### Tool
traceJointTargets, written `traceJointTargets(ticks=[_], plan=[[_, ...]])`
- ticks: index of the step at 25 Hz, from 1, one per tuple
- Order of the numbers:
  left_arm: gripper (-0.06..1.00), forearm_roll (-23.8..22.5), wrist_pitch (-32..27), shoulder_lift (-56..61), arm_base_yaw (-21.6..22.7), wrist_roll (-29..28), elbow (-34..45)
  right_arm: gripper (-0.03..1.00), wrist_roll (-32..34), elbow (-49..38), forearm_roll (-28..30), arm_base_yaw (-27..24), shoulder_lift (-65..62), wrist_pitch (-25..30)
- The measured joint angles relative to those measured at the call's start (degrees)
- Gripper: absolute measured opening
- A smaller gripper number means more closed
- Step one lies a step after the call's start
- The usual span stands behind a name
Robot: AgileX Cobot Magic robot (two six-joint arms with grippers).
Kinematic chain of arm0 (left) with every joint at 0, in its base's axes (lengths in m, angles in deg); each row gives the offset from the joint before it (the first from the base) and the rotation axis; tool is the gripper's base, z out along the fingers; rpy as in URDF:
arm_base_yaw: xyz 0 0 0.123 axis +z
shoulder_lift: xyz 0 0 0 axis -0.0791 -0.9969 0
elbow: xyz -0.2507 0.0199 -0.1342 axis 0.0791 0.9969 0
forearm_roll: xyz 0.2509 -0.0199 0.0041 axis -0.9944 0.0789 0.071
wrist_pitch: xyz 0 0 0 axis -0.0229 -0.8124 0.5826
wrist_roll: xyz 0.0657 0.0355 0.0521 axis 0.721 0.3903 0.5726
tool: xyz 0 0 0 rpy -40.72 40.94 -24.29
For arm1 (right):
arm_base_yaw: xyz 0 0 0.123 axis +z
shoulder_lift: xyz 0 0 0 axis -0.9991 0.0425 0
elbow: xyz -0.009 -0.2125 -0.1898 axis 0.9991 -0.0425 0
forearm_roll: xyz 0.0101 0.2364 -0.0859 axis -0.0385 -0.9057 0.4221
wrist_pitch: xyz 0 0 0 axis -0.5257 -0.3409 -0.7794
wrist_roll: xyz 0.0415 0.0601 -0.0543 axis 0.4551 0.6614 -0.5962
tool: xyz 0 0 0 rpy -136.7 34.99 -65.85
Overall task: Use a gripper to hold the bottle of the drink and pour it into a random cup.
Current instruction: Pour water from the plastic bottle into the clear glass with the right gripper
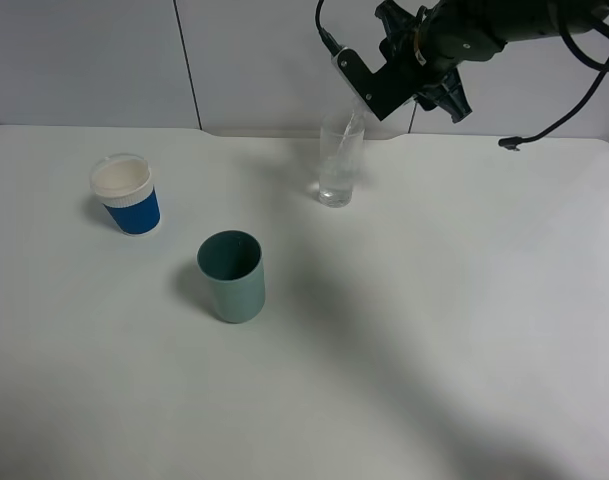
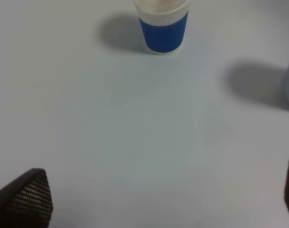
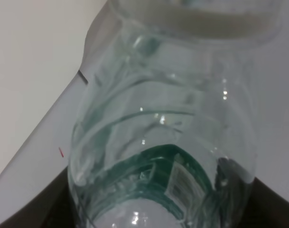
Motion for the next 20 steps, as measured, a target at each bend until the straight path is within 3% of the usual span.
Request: traceJointTargets(ticks=[20], plan=[[0.99,0.0,0.0,0.0,0.0,0.0,0.0,0.56,0.0,1.51,0.69,0.83,0.0,0.35]])
